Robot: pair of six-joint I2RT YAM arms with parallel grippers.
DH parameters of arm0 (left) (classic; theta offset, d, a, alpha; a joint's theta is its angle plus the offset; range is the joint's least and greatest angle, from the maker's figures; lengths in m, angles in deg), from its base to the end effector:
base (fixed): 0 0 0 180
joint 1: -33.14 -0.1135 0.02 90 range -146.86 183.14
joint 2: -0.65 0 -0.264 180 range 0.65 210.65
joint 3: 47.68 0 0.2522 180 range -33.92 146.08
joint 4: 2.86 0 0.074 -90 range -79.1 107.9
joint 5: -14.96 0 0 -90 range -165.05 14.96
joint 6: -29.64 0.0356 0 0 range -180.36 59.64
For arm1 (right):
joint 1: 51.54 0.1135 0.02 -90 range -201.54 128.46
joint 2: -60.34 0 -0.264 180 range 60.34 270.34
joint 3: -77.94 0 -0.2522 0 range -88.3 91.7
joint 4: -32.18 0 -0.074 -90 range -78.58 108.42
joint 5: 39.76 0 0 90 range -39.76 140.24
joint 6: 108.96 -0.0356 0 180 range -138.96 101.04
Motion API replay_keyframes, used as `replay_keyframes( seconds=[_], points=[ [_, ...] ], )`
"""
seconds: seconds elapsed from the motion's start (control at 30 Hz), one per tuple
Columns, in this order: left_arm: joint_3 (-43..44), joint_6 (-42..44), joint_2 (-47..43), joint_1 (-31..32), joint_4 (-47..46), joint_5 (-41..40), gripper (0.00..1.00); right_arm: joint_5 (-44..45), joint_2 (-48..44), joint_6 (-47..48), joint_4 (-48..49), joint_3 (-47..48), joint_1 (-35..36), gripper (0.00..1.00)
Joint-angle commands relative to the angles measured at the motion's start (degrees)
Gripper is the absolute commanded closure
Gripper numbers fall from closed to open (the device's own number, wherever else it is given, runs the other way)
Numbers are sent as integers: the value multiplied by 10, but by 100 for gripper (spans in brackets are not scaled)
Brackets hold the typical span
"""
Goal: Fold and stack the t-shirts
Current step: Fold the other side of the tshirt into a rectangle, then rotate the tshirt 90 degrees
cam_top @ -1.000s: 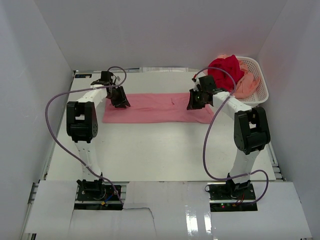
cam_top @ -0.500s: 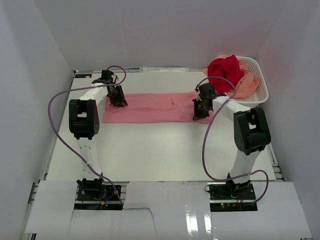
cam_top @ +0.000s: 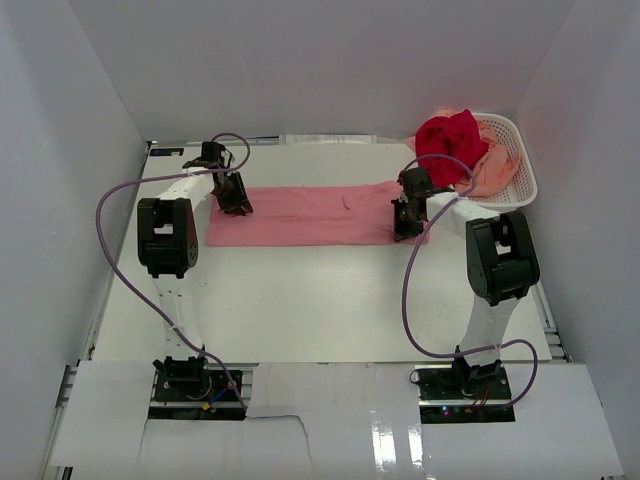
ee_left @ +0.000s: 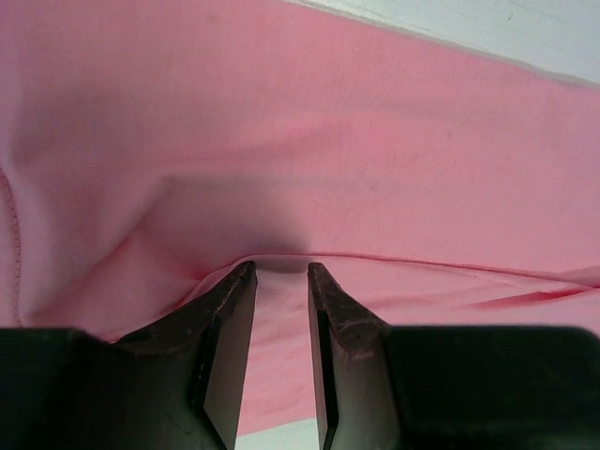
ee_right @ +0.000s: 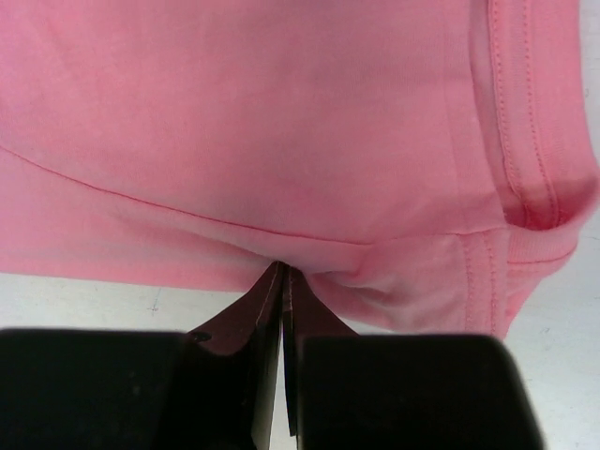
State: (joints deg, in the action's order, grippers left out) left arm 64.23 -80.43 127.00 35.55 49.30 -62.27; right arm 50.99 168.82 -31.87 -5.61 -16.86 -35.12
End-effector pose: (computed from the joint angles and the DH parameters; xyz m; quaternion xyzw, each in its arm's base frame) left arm 0.4631 -0.0274 0.1635 -0.1271 0.9651 -0.1461 0.1764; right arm 0.3727 0.1093 0.1683 -0.0280 0.9679 0.0571 0.2433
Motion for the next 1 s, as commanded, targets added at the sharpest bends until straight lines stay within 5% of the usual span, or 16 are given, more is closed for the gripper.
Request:
replay_keyframes(
  seconds=[0.0,0.43,0.83,0.97],
  points=[
    [-22,0,18,-8,5,-43,60,51,14,2,-15,-2,-10,92],
    [55,-24,-24,-10,26,4,59,25,18,3,-19,12,-13,92],
    [92,-19,43,-10,49,-37,59,18,31,3,-25,27,-13,92],
    [84,-27,53,-12,46,-28,69,14,36,2,-29,38,-13,92]
  ],
)
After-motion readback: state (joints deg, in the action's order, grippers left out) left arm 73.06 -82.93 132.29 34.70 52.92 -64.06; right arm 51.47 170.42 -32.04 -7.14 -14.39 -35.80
